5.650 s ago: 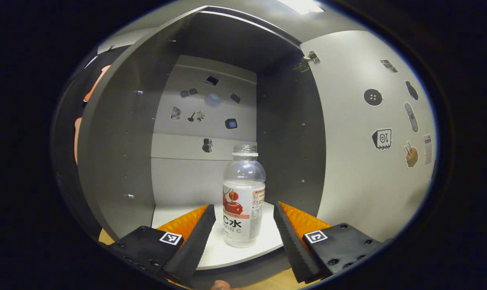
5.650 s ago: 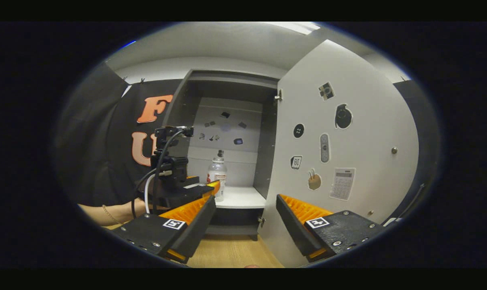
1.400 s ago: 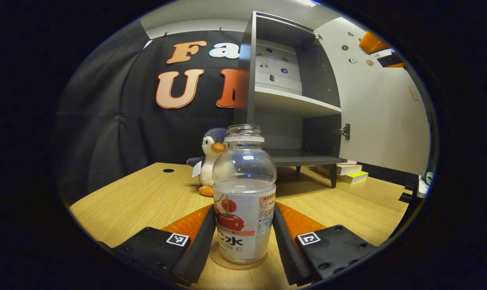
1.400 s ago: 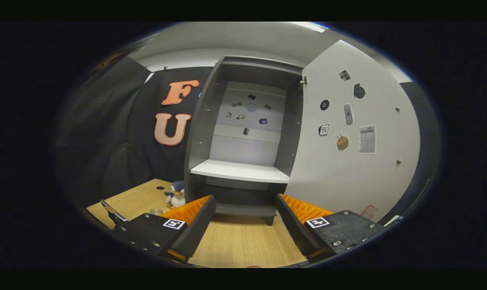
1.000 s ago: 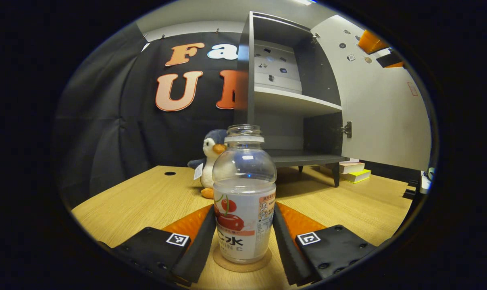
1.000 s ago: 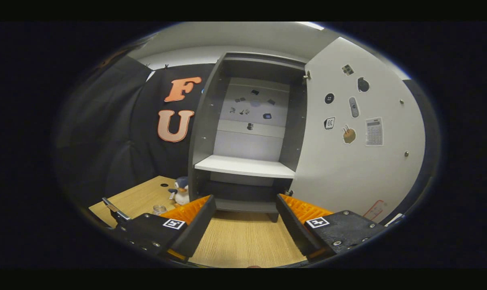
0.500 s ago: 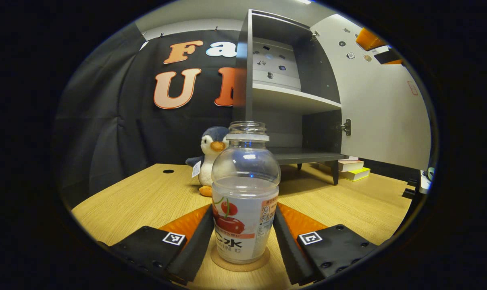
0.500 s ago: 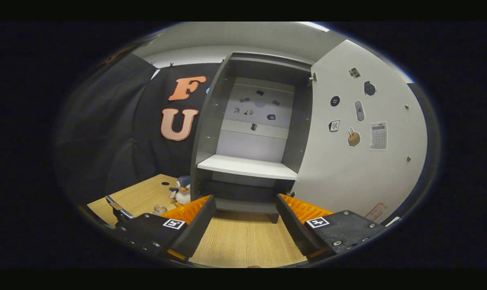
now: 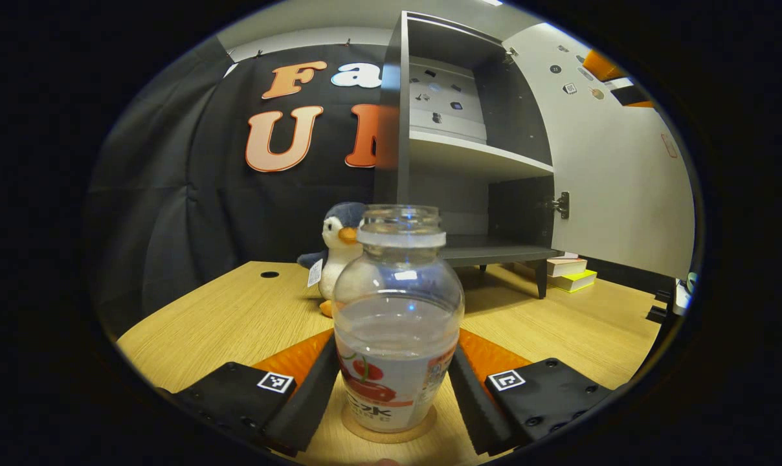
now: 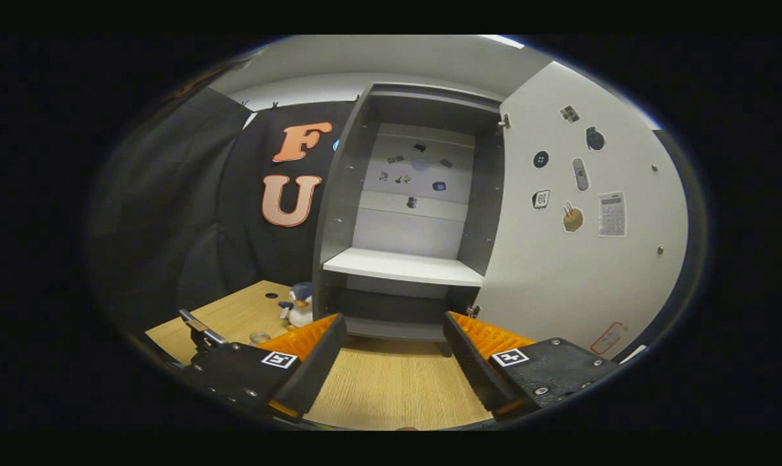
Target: Open the cabinet door with the right hand, grasp the bottle in the cabinet with the left hand and place it on the coaster, then close the cabinet door with the right hand.
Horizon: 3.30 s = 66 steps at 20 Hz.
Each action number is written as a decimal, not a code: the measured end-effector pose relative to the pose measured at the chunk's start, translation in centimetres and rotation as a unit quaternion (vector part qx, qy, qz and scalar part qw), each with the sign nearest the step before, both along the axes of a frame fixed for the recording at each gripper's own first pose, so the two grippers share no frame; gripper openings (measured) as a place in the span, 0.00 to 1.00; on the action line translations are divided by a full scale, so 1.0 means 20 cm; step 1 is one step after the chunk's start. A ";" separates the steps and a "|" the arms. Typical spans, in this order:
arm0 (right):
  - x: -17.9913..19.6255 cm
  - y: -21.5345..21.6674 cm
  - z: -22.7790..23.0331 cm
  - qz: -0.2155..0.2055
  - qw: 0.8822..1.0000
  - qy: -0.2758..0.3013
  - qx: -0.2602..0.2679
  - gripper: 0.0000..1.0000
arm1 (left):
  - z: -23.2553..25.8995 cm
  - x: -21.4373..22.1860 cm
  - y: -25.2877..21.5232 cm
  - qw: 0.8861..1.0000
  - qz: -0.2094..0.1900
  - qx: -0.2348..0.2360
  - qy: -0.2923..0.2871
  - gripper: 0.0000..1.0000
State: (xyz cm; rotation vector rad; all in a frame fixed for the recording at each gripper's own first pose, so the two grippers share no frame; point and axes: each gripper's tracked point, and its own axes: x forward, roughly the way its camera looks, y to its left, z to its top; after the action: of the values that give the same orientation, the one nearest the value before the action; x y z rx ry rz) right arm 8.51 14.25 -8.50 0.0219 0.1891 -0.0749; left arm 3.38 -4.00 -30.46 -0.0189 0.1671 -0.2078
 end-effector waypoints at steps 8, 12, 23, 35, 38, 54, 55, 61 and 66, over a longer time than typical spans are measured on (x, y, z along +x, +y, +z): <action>-0.04 -0.04 0.11 -0.009 1.000 -0.021 0.001 0.93 | 0.25 0.09 -0.02 0.999 -0.014 0.009 -0.033 0.95; -0.09 -0.12 0.11 -0.026 1.000 -0.017 0.002 0.93 | 0.41 0.09 -0.04 0.999 -0.019 0.010 -0.049 0.95; -0.30 -0.41 0.17 -0.094 0.995 -0.022 0.025 0.93 | 0.90 0.02 -0.14 0.998 -0.024 0.023 -0.057 0.95; -0.67 -0.84 0.27 -0.162 0.985 -0.039 0.035 0.93 | 1.27 -0.09 -0.41 0.996 -0.042 0.010 -0.074 0.95; -0.73 -1.00 0.29 -0.183 0.982 -0.044 0.030 0.93 | 1.35 -0.11 -0.43 0.997 -0.031 0.006 -0.072 0.95; -0.61 -1.37 0.32 -0.092 0.990 -0.063 0.089 0.88 | 1.49 -0.17 -0.30 0.994 0.080 0.007 -0.074 0.95; -0.60 -1.35 0.31 -0.079 0.990 -0.064 0.098 0.94 | 1.50 -0.17 -0.28 0.993 0.086 0.009 -0.076 0.95; -0.52 -1.07 0.37 -0.006 0.993 -0.072 0.098 0.86 | 1.55 -0.18 -0.22 0.991 0.101 0.007 -0.088 0.95; -0.38 -0.83 0.40 0.059 0.990 -0.073 0.102 0.82 | 1.57 -0.16 -0.15 0.989 0.110 0.003 -0.098 0.95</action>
State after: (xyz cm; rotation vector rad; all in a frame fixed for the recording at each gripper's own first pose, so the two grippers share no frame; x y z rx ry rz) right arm 0.94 -2.33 -0.55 0.2192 0.0509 0.0641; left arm 0.11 -6.96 1.01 -0.0108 -0.0303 0.0115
